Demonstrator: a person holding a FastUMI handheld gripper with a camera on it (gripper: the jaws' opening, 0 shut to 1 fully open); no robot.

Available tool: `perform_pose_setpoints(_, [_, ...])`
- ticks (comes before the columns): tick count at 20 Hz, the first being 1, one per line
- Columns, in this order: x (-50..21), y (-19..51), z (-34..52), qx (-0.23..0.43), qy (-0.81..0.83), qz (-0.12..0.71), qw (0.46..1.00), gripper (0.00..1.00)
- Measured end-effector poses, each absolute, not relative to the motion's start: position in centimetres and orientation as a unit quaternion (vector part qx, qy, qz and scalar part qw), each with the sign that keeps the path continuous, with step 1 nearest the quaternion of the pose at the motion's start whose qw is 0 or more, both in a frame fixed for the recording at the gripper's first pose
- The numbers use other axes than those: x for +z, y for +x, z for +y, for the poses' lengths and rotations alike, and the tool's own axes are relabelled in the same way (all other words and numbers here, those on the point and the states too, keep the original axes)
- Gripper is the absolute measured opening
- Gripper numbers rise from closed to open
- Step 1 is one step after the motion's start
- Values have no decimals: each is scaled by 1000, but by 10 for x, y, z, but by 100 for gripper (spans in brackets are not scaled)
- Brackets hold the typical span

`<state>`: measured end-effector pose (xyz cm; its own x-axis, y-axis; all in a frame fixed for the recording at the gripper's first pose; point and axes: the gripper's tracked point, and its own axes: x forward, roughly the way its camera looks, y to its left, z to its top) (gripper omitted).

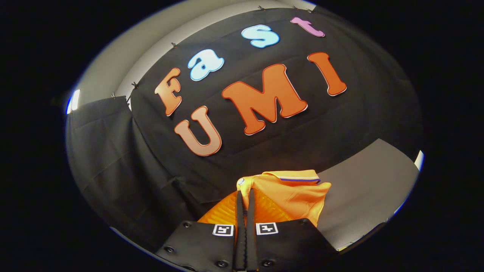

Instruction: Put the clothes into the washing machine and then close the washing machine lid.

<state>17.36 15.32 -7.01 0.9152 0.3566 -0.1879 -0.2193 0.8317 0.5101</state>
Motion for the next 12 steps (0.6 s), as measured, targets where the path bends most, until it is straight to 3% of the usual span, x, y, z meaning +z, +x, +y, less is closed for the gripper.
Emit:
perform_pose_setpoints(7, [-69, 163, 253, 192, 249, 143, 938, 8])
perform_pose_setpoints(12, [-110, 168, 319, 215, 241, 172, 931, 8])
